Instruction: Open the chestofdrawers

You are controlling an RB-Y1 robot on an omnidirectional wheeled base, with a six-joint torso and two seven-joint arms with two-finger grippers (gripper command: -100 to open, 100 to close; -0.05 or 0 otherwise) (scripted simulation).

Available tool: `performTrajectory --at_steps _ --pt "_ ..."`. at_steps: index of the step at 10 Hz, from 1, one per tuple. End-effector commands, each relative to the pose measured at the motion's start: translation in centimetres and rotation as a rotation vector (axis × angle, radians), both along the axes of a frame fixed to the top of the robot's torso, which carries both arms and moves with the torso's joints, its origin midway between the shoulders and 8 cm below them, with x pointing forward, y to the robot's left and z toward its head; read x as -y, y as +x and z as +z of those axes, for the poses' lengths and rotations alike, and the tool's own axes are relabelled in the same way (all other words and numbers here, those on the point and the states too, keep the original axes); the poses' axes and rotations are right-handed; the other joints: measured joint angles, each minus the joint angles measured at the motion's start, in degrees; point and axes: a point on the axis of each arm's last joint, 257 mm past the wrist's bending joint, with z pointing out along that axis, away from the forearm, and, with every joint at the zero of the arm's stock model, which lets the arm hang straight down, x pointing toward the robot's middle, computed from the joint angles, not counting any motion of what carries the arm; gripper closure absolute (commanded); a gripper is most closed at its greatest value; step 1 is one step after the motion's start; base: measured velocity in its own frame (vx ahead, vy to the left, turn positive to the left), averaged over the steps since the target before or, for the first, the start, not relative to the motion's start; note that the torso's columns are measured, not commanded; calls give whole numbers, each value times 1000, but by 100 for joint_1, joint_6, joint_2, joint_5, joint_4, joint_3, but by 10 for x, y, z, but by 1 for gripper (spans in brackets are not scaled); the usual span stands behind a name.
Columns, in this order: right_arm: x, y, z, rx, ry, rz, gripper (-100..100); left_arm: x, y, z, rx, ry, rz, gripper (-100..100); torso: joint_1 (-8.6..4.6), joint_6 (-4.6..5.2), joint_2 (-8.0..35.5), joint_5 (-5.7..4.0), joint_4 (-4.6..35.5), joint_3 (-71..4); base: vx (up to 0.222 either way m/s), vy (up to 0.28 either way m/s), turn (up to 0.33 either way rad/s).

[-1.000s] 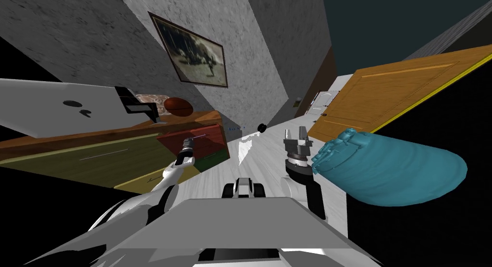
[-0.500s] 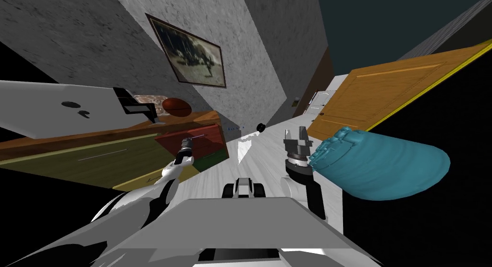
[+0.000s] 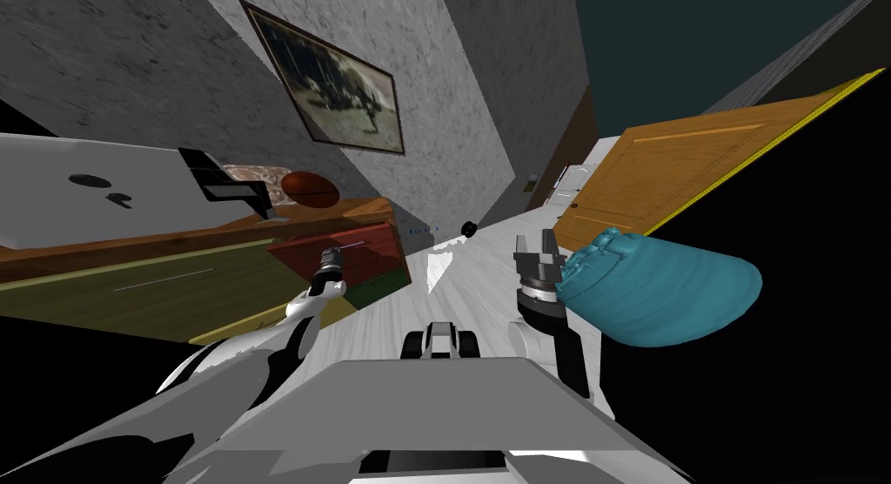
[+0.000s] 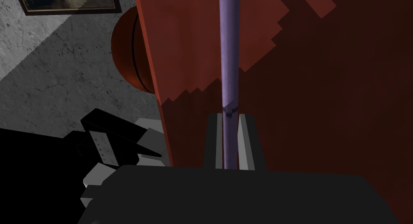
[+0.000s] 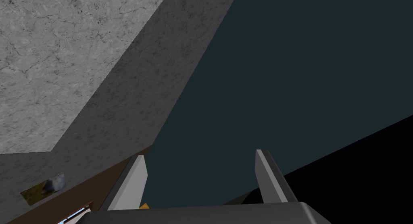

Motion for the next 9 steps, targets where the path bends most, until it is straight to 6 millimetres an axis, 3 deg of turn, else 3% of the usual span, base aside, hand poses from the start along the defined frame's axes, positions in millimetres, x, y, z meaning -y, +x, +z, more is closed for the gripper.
performTrajectory --at_steps 1,3,7,9 --pt "0 0 0 0 0 0 0 -3 -1 -11 -22 -13 12 100 33 -3 -17 27 -20 -11 0 0 0" --pt "0 0 0 0 0 0 0 15 9 -11 -26 -9 -26 100 45 -20 -20 39 -29 -13 -26 -58 196" --pt "0 0 0 0 0 0 0 29 17 -9 -24 -6 -54 100 57 -15 -21 41 -27 -13 -29 -46 89" --pt "0 0 0 0 0 0 0 52 29 -8 -23 -7 -100 100 55 -32 -14 38 -24 -9 -36 -61 225"
